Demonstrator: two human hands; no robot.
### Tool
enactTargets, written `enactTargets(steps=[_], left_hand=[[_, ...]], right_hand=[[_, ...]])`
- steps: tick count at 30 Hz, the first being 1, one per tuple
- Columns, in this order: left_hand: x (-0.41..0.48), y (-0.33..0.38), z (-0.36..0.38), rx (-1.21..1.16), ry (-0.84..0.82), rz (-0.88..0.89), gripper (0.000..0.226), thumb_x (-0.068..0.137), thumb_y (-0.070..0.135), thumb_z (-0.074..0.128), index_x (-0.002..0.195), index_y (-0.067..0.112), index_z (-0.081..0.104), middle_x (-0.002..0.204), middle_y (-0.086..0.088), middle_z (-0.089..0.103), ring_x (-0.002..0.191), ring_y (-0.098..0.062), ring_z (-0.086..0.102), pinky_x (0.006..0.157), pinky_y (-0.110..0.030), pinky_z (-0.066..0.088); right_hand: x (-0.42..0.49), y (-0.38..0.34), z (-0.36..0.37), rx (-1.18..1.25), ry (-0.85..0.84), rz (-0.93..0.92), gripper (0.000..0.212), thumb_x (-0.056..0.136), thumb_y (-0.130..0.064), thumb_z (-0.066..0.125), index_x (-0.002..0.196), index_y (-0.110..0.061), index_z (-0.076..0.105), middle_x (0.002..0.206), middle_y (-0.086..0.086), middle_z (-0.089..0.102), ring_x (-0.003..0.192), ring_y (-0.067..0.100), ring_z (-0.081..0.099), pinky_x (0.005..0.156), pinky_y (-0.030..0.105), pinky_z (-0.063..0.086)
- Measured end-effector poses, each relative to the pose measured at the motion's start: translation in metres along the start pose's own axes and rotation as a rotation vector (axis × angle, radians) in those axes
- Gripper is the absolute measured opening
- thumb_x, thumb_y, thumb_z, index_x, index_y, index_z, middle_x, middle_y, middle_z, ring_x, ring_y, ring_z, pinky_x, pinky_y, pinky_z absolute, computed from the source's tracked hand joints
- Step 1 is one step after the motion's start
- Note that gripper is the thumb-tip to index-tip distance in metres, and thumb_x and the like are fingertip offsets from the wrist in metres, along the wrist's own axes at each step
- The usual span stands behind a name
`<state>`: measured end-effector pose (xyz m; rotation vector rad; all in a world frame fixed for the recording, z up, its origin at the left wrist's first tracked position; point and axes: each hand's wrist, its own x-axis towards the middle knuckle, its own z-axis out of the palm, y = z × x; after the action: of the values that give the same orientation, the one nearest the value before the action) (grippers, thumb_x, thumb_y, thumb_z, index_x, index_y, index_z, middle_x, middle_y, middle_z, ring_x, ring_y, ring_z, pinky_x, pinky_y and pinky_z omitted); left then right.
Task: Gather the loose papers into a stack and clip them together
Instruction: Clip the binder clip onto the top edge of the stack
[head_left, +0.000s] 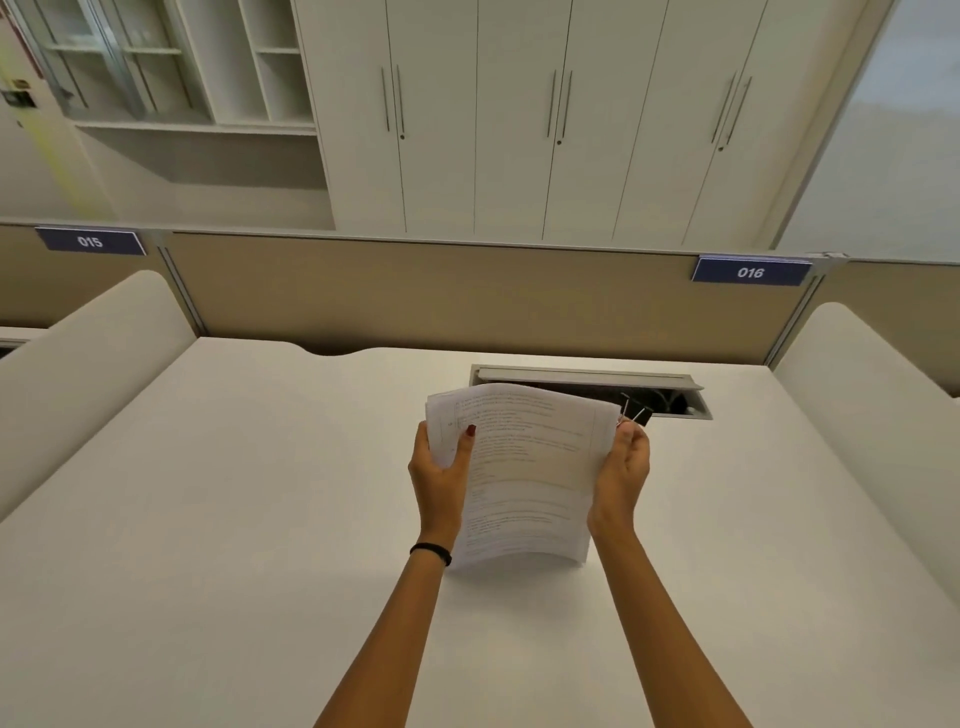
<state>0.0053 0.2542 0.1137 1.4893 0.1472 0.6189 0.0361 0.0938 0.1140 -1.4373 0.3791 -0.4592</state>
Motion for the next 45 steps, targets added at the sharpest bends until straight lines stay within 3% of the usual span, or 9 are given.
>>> enactTargets(steps=[6, 9, 19, 23, 29, 36, 38, 41, 45], left_hand=[[0.009, 0.008, 0.008, 0.005, 0.106, 0.007, 0.019, 0.083, 0.045, 0.049, 0.099, 0.035, 0.047, 0.089, 0.009, 0.059, 0.078, -0.017, 0.064, 0.055, -0.014, 0.053], [0.015, 0.012, 0.014, 0.031, 0.13, 0.044, 0.025, 0.087, 0.043, 0.048, 0.105, 0.025, 0.047, 0.089, 0.01, 0.059, 0.076, -0.017, 0.064, 0.054, -0.014, 0.053], [0.015, 0.014, 0.017, 0.068, 0.154, 0.053, 0.013, 0.092, 0.036, 0.047, 0.099, 0.025, 0.048, 0.087, 0.008, 0.059, 0.076, -0.017, 0.063, 0.054, -0.012, 0.052], [0.021, 0.015, 0.019, 0.11, 0.211, 0.042, 0.031, 0.087, 0.049, 0.042, 0.097, 0.021, 0.05, 0.084, -0.001, 0.06, 0.071, -0.018, 0.064, 0.052, -0.013, 0.051], [0.029, 0.016, 0.019, 0.129, 0.221, -0.068, 0.044, 0.084, 0.057, 0.03, 0.089, 0.018, 0.051, 0.083, -0.006, 0.062, 0.071, -0.018, 0.063, 0.054, -0.02, 0.047], [0.03, 0.022, 0.021, 0.11, 0.175, -0.108, 0.034, 0.089, 0.046, 0.028, 0.082, 0.02, 0.05, 0.077, -0.003, 0.059, 0.068, -0.018, 0.06, 0.053, -0.022, 0.046], [0.027, 0.02, 0.019, 0.093, 0.139, -0.108, 0.042, 0.094, 0.048, 0.022, 0.089, 0.018, 0.052, 0.082, -0.007, 0.061, 0.072, -0.02, 0.061, 0.056, -0.024, 0.049], [0.02, 0.011, 0.015, -0.004, 0.068, -0.231, 0.056, 0.093, 0.056, 0.014, 0.104, 0.019, 0.055, 0.092, -0.01, 0.063, 0.079, -0.023, 0.063, 0.059, -0.028, 0.051], [0.007, 0.004, 0.013, -0.076, 0.018, -0.299, 0.049, 0.097, 0.047, 0.012, 0.097, 0.026, 0.056, 0.091, -0.007, 0.063, 0.076, -0.018, 0.061, 0.059, -0.028, 0.049]], right_hand=[[-0.001, 0.002, -0.008, 0.0, 0.004, 0.044, 0.029, 0.097, -0.038, 0.032, 0.107, -0.016, 0.047, 0.087, -0.003, 0.056, 0.076, 0.011, 0.053, 0.061, 0.023, 0.043], [0.002, 0.001, -0.01, 0.014, 0.001, 0.055, 0.029, 0.097, -0.037, 0.034, 0.106, -0.014, 0.049, 0.083, -0.004, 0.057, 0.074, 0.011, 0.053, 0.06, 0.023, 0.043], [0.006, -0.009, -0.01, 0.029, -0.064, 0.07, 0.029, 0.098, -0.039, 0.026, 0.105, -0.022, 0.047, 0.084, -0.006, 0.057, 0.076, 0.012, 0.055, 0.061, 0.023, 0.043], [0.007, -0.009, -0.005, -0.018, -0.068, 0.046, 0.035, 0.097, -0.04, 0.026, 0.114, -0.017, 0.046, 0.088, -0.002, 0.056, 0.077, 0.012, 0.055, 0.062, 0.022, 0.043], [0.006, -0.011, -0.003, -0.022, -0.058, 0.008, 0.028, 0.098, -0.036, 0.026, 0.102, -0.017, 0.046, 0.083, -0.003, 0.055, 0.074, 0.012, 0.054, 0.062, 0.021, 0.043], [0.004, -0.013, -0.008, -0.006, -0.142, -0.004, 0.031, 0.095, -0.042, 0.026, 0.103, -0.019, 0.045, 0.082, -0.005, 0.054, 0.075, 0.011, 0.053, 0.061, 0.02, 0.042], [0.005, -0.014, -0.009, -0.007, -0.143, 0.014, 0.035, 0.089, -0.047, 0.026, 0.103, -0.022, 0.046, 0.082, -0.006, 0.055, 0.076, 0.011, 0.053, 0.062, 0.021, 0.042], [0.007, -0.015, -0.013, 0.007, -0.157, 0.049, 0.027, 0.097, -0.04, 0.027, 0.106, -0.024, 0.047, 0.085, -0.006, 0.055, 0.078, 0.011, 0.052, 0.062, 0.022, 0.041], [0.013, -0.011, -0.013, -0.023, -0.205, 0.092, 0.061, 0.083, -0.057, 0.028, 0.123, -0.014, 0.044, 0.106, 0.007, 0.056, 0.085, 0.014, 0.054, 0.061, 0.023, 0.041]])
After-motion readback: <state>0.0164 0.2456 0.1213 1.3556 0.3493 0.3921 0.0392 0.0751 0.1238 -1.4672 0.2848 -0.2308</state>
